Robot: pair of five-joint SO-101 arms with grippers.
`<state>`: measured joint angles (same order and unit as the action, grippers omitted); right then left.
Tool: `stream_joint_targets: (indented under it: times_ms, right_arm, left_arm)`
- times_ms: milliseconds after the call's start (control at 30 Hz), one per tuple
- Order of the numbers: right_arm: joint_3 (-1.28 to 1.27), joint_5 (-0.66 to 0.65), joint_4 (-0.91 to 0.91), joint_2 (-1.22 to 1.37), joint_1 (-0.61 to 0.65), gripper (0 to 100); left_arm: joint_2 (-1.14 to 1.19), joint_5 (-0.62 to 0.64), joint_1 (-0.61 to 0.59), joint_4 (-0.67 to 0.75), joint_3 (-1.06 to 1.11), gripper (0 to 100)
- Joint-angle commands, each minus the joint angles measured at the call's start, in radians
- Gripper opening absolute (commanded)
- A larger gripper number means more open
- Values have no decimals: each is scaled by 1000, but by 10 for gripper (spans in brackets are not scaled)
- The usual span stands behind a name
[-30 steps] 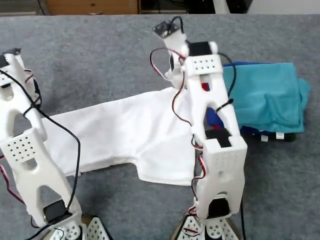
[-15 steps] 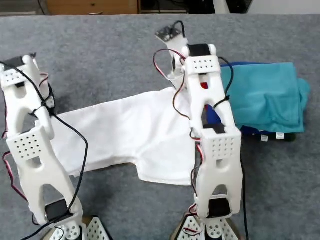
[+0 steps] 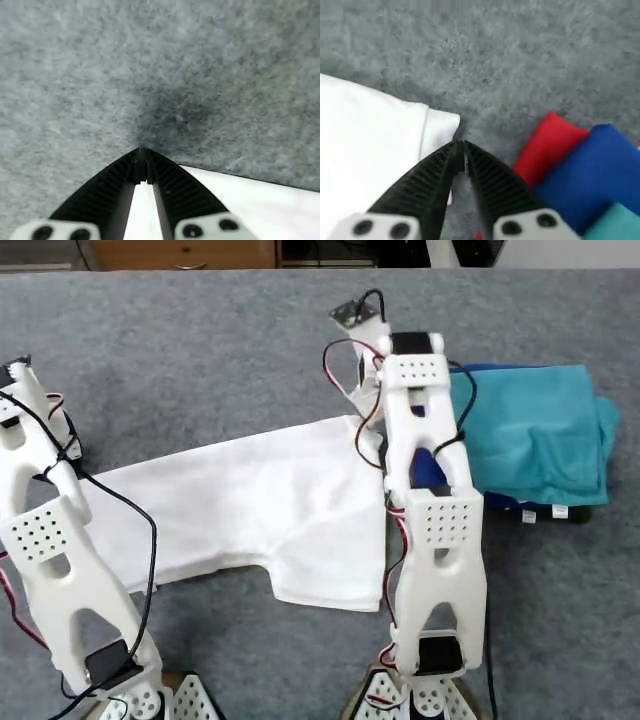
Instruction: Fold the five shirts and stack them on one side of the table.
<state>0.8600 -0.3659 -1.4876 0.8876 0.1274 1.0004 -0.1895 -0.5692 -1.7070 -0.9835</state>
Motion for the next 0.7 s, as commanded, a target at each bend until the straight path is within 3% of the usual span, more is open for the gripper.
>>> stream_joint_targets:
  times_ms: [0,167,300,433,667]
  right_arm:
    - [170,-6,-115,-12,-4,2]
    - [371,-6,-252,-7,30,2]
    - [389,-5,-302,-13,91,2]
    - [186,-86,-302,-159,131,2]
    - [-360,-267,-253,-590,219,2]
  left_arm:
    - [-24,6,-14,-31,-80,19]
    - [-62,6,17,-54,-129,19]
    - [-170,-8,54,-57,-52,19]
    - [-390,-143,74,-55,176,19]
    - [-817,-157,48,-15,698,19]
